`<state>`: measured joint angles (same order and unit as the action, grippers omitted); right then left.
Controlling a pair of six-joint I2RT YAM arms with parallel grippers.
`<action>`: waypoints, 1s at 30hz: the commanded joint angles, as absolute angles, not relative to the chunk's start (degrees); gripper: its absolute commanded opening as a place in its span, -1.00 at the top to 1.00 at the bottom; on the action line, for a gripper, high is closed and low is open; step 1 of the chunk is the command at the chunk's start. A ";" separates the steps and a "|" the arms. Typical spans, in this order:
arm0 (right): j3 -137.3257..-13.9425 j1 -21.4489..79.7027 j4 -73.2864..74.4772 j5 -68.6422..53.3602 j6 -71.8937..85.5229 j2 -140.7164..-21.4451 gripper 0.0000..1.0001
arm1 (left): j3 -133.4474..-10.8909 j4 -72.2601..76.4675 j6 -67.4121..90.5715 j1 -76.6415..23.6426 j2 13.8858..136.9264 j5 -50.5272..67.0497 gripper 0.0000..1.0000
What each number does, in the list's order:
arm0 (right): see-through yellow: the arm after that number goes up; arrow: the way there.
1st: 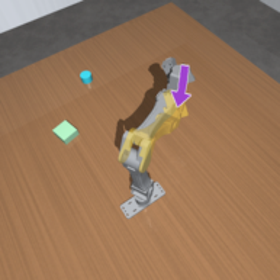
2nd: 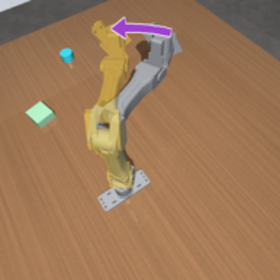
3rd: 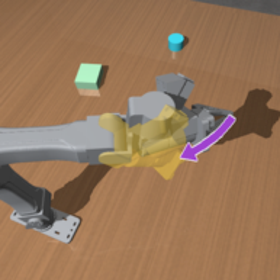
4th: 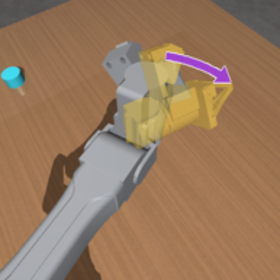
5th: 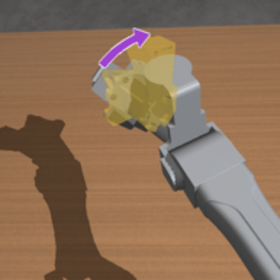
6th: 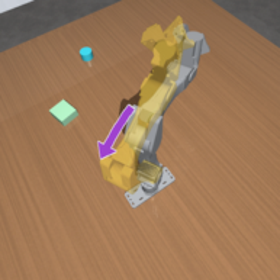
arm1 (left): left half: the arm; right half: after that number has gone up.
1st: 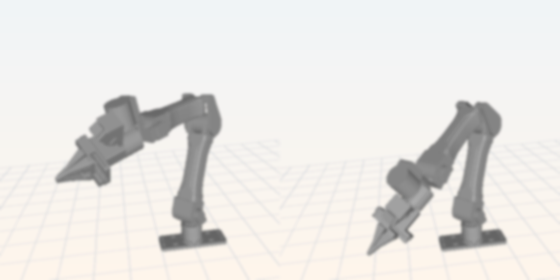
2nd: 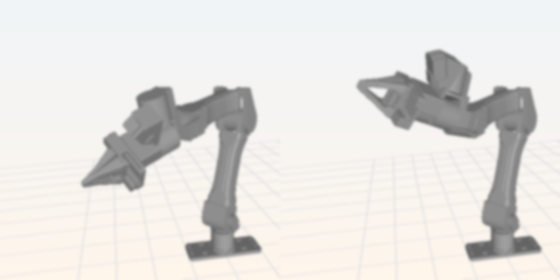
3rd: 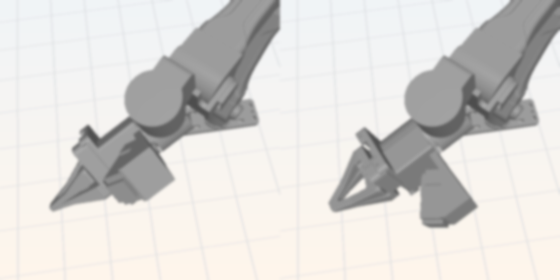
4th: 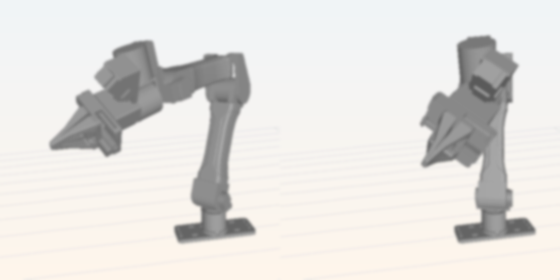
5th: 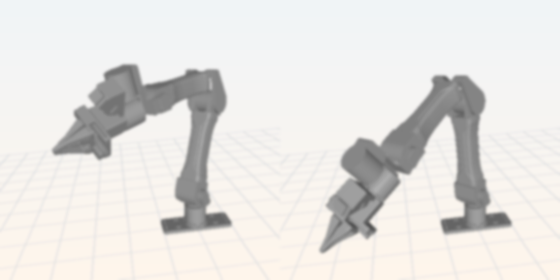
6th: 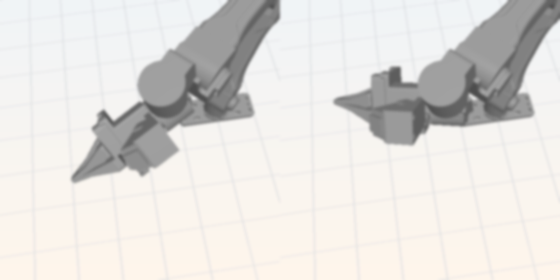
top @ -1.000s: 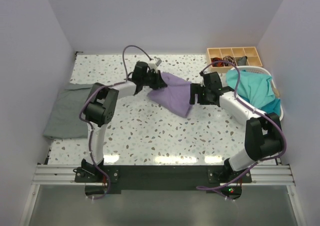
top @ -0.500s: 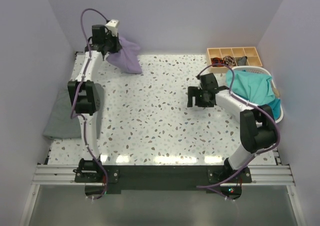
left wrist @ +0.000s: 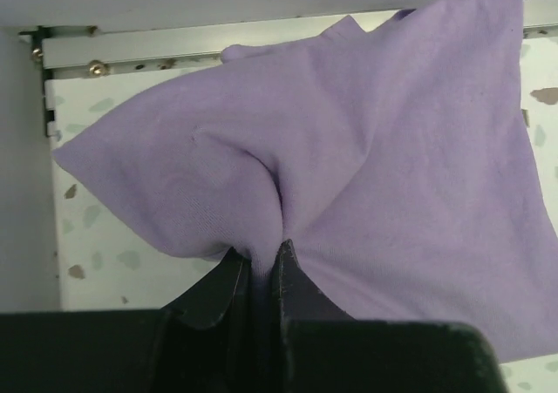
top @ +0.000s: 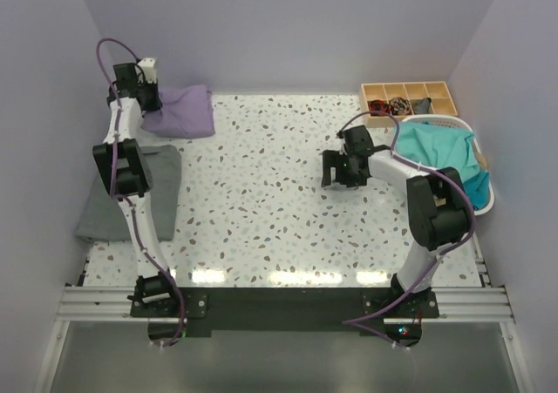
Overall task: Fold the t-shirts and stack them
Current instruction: Neatly place the folded tshirt to the corner
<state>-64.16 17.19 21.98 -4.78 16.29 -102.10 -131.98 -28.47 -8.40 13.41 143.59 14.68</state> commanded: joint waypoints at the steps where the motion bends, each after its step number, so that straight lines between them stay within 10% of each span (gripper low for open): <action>1: -65.92 17.14 20.30 -7.47 17.05 -102.57 -0.75 | -135.52 -25.40 -11.51 15.64 143.43 12.93 1.00; 12: -66.44 17.22 20.48 -9.40 17.05 -104.15 -0.75 | -133.95 -17.68 -10.37 19.16 145.28 6.69 0.96; 15: -66.71 17.31 20.48 -10.19 16.88 -104.59 -0.75 | -130.79 -12.42 -10.46 19.25 144.76 4.31 0.27; 16: -66.80 17.40 20.65 -10.28 16.79 -104.76 -0.75 | -129.65 -10.91 -9.68 19.25 144.06 3.09 -0.28; 22: -66.71 17.84 20.39 -10.63 16.79 -104.94 -0.76 | -124.73 -7.74 -9.40 18.46 139.15 5.35 -0.54; 25: -66.71 18.28 20.13 -10.81 16.70 -105.03 -0.76 | -118.23 -3.78 -7.49 17.06 133.10 3.62 -1.00; 30: -66.09 18.63 19.86 -10.55 16.61 -103.80 -0.76 | -114.53 -5.26 -5.89 13.54 124.73 3.17 -1.00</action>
